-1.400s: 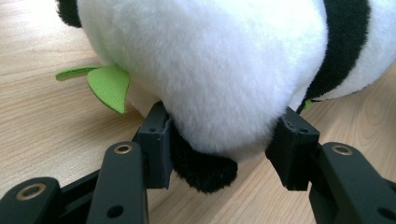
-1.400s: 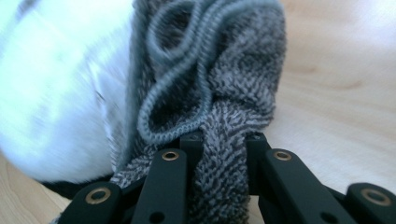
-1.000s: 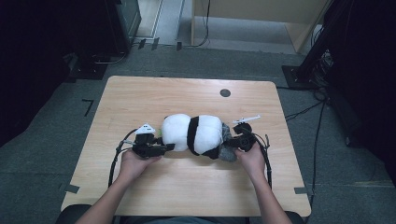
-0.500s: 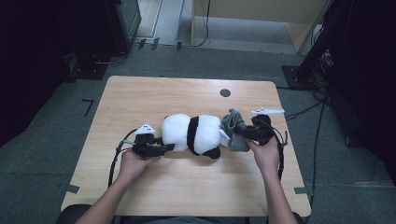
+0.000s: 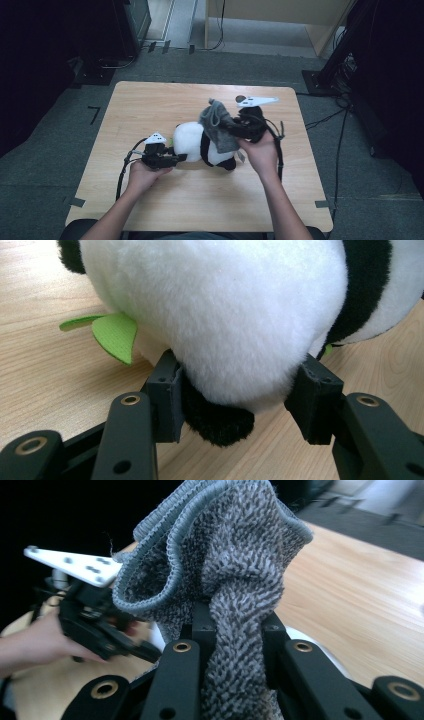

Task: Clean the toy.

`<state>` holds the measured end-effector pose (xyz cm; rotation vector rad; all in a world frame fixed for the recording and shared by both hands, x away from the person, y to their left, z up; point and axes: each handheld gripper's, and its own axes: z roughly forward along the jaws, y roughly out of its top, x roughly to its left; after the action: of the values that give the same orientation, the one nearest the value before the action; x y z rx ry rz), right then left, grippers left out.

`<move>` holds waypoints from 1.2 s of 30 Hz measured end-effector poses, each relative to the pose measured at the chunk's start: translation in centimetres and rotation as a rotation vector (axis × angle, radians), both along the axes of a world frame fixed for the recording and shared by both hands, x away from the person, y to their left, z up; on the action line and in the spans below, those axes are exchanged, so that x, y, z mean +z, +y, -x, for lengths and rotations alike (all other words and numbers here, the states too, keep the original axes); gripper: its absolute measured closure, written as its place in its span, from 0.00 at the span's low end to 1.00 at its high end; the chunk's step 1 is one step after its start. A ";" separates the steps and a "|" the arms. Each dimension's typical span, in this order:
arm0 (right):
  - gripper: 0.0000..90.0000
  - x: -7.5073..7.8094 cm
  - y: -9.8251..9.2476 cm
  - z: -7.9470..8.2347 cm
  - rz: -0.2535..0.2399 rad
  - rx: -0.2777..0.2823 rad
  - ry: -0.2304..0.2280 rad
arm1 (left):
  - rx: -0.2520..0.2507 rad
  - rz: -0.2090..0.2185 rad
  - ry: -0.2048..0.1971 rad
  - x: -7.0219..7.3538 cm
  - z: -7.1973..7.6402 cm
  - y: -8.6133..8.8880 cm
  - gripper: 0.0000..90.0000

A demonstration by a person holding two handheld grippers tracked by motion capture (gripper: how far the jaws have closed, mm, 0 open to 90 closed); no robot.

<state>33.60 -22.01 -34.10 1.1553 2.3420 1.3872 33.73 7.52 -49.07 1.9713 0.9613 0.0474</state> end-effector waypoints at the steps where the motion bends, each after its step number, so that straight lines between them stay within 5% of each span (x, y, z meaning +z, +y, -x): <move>1: 0.86 -0.3 1.0 -0.2 -0.002 0.019 0.006 | -0.002 -0.002 0.003 0.0 0.0 0.0 0.52; 10: 0.86 -4.3 7.3 -1.4 -0.046 0.117 0.099 | 0.001 -0.002 -0.010 0.1 0.1 0.0 0.52; 14: 0.86 -6.6 8.5 -1.8 -0.002 0.122 0.135 | 0.006 -0.001 -0.008 0.2 0.1 0.0 0.52; 19: 0.86 -8.5 7.3 -1.6 -0.059 0.114 0.152 | 0.008 -0.010 0.008 0.1 0.1 0.0 0.53; 36: 0.85 -8.8 2.7 1.2 0.045 0.107 0.131 | 0.003 -0.013 0.002 0.1 0.0 -0.1 0.54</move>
<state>32.36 -19.30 -42.95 1.1564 2.5472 1.3213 33.69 7.40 -48.94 1.9817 0.9677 0.0534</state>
